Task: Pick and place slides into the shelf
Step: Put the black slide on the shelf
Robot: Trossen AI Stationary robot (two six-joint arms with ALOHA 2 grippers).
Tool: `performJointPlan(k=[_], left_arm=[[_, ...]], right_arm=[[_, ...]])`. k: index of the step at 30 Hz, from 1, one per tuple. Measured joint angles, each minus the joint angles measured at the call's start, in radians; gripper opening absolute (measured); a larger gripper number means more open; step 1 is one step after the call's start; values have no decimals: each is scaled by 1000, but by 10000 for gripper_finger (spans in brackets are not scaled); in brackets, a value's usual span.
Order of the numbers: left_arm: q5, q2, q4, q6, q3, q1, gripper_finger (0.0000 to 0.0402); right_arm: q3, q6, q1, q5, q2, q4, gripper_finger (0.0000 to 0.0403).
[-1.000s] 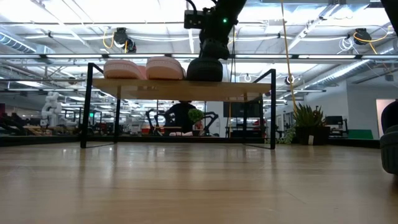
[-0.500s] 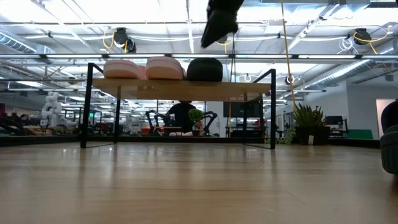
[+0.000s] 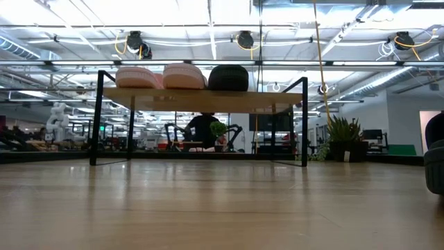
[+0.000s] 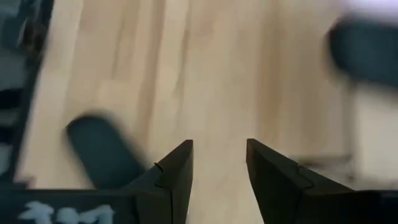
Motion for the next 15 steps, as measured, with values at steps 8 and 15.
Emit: performJointPlan(k=[8,15], left_arm=[[-9,0,0,13,0,27,145],[13,0,0,40,0,35,145]], right_arm=[[0,368,104,-191,45,-69,139],[0,570,149,-276,164,50,139]])
